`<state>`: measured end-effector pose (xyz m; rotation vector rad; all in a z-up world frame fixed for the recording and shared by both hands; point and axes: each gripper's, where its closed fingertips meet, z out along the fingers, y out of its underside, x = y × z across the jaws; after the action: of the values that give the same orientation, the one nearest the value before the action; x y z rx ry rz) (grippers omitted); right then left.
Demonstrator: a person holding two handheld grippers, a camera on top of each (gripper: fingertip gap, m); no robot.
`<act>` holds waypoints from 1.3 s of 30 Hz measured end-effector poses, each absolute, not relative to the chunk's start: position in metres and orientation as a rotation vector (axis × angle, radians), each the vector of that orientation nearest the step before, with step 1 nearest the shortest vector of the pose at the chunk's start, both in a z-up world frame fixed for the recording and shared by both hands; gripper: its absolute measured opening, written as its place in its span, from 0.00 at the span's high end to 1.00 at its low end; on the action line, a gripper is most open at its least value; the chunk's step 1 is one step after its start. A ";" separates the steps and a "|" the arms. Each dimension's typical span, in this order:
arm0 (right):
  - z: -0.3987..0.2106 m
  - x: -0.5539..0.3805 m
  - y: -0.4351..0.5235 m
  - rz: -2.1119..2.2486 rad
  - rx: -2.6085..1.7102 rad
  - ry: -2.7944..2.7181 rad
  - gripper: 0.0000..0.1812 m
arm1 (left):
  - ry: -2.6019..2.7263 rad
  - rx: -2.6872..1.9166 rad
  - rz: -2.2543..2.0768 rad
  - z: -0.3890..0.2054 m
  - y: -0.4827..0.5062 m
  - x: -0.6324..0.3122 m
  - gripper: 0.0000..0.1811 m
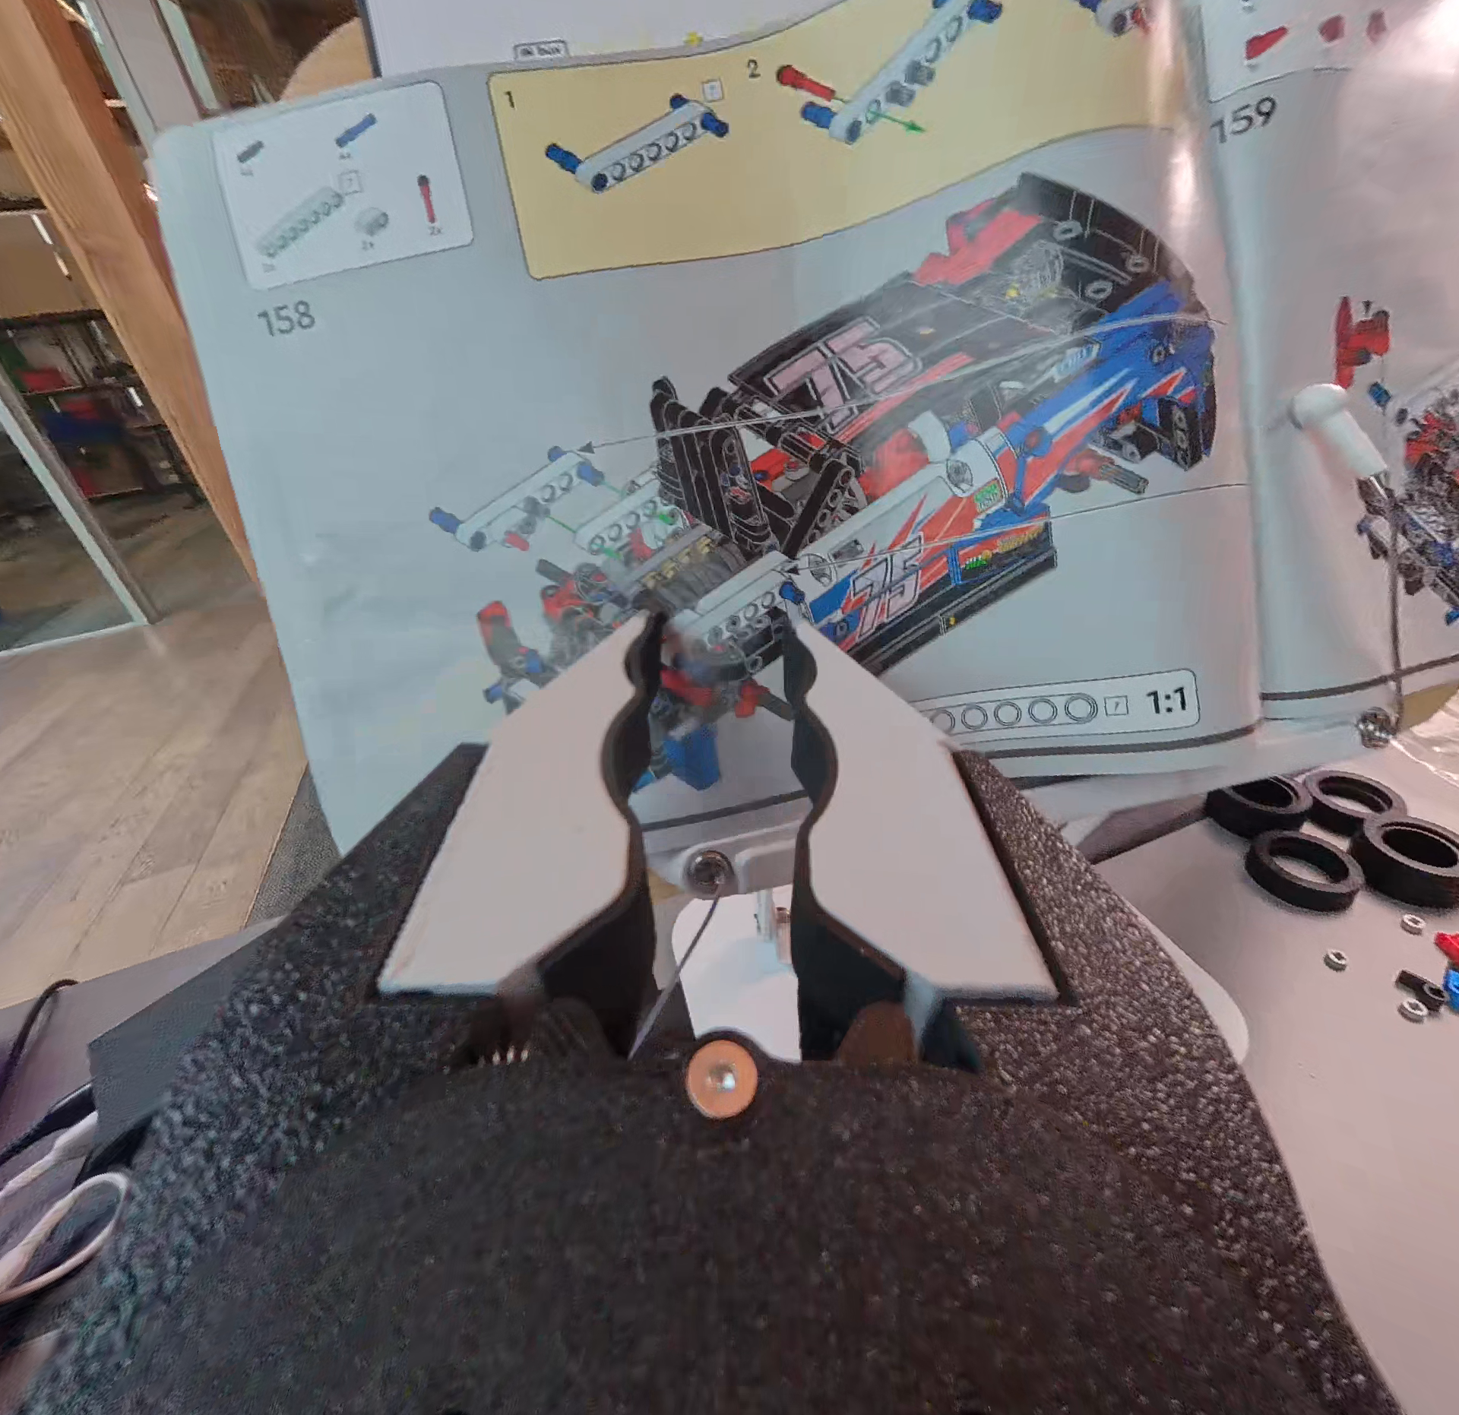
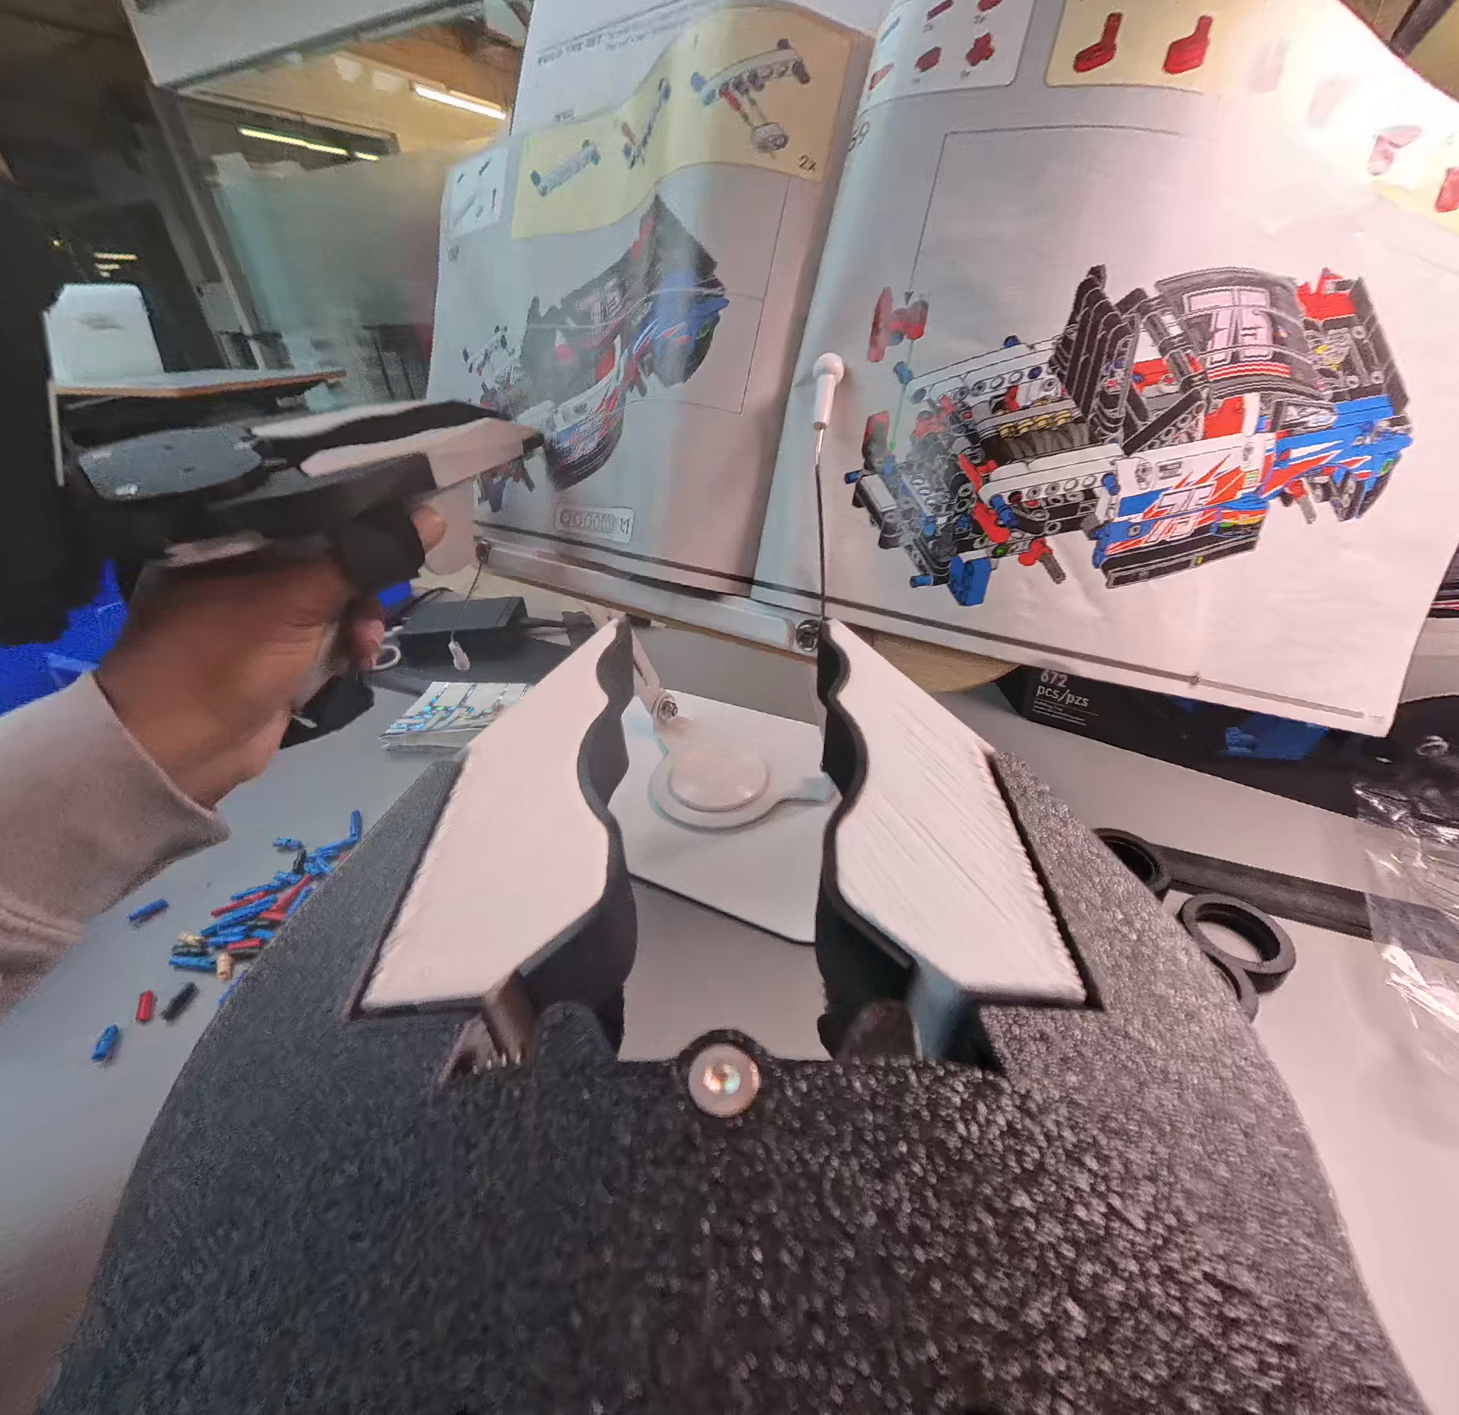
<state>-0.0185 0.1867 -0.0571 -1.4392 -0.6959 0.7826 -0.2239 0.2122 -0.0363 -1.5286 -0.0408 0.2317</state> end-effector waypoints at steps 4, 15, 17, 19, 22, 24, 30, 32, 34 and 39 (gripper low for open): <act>-0.052 -0.009 0.198 0.818 -1.437 -0.650 0.76 | 0.026 -1.574 0.071 -0.046 0.220 -0.194 1.00; -0.063 0.007 0.216 0.826 -1.483 -0.614 0.77 | -0.038 -1.501 0.056 -0.022 0.232 -0.185 0.29; -0.064 0.005 0.214 0.825 -1.483 -0.625 0.77 | 0.000 -1.550 0.186 -0.030 0.237 -0.187 0.33; -0.064 0.002 0.212 0.816 -1.474 -0.639 0.78 | 0.042 -1.547 0.200 -0.032 0.237 -0.178 0.51; -0.061 0.001 0.209 0.816 -1.459 -0.647 0.78 | 0.106 -1.562 0.155 -0.038 0.237 -0.162 0.83; -0.061 0.001 0.209 0.813 -1.455 -0.649 0.79 | 0.138 -1.579 0.087 -0.042 0.238 -0.151 0.96; -0.065 0.001 0.210 0.808 -1.464 -0.654 0.79 | 0.030 -1.504 0.100 -0.025 0.232 -0.164 0.68; -0.065 0.002 0.211 0.809 -1.466 -0.650 0.79 | -0.059 -1.471 0.174 -0.016 0.230 -0.186 0.38; -0.066 0.001 0.212 0.823 -1.475 -0.645 0.79 | -0.100 -1.519 0.178 -0.021 0.236 -0.200 0.22; -0.067 -0.002 0.210 0.821 -1.473 -0.656 0.79 | -0.081 -1.557 0.218 -0.024 0.245 -0.203 0.21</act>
<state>-0.0016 0.2103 -0.0669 -1.4727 -0.6560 0.8206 -0.2032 0.2452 -0.0240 -1.5574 -0.0805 0.2178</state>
